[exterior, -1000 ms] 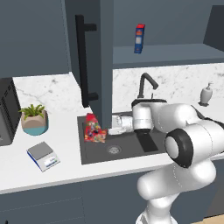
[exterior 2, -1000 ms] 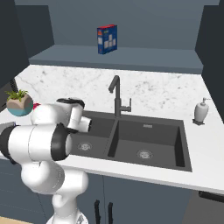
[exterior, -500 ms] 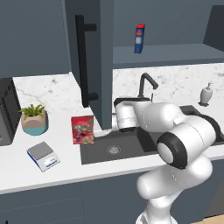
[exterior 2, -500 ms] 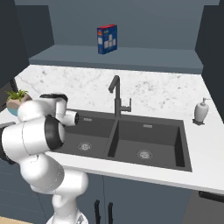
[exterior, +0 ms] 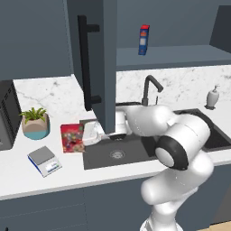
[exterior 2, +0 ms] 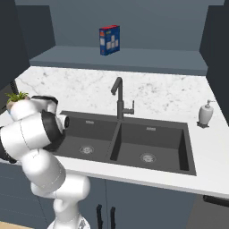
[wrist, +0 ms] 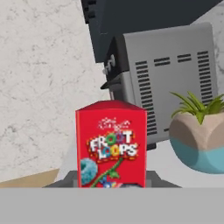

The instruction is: Pick the cereal and place it on the digital scale for weighing, and close the cabinet.

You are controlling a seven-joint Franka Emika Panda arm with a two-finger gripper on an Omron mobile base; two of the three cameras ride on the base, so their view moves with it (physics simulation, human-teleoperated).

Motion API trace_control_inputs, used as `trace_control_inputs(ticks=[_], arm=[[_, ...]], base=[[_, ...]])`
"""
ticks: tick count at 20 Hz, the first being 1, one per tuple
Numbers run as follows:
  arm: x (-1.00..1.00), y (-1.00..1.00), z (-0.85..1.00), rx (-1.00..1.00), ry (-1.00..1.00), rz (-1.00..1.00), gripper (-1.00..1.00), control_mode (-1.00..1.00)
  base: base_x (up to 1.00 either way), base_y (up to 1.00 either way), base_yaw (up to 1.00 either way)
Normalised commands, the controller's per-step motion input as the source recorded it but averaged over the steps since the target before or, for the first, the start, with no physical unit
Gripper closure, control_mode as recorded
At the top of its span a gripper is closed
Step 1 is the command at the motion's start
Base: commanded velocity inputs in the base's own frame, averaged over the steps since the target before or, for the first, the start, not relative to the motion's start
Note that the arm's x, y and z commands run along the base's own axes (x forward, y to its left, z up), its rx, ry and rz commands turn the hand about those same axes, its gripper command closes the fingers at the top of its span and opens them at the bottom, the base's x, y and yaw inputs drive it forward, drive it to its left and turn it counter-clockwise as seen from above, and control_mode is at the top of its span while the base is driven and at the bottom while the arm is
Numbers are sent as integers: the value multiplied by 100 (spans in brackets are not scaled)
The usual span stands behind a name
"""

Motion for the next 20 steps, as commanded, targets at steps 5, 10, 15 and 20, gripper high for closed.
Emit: trace_control_inputs(ticks=[5, 10, 15, 20], arm=[[0, 42, -23, 0, -1, 0, 100, -100], [1, 43, 0, 0, 0, 0, 100, -100], [8, 35, 0, 0, -3, 0, 100, -100], [18, 30, -4, 0, -2, 0, 100, -100]], base=[[0, 0, 0], [0, 0, 0], [0, 0, 0], [0, 0, 0]])
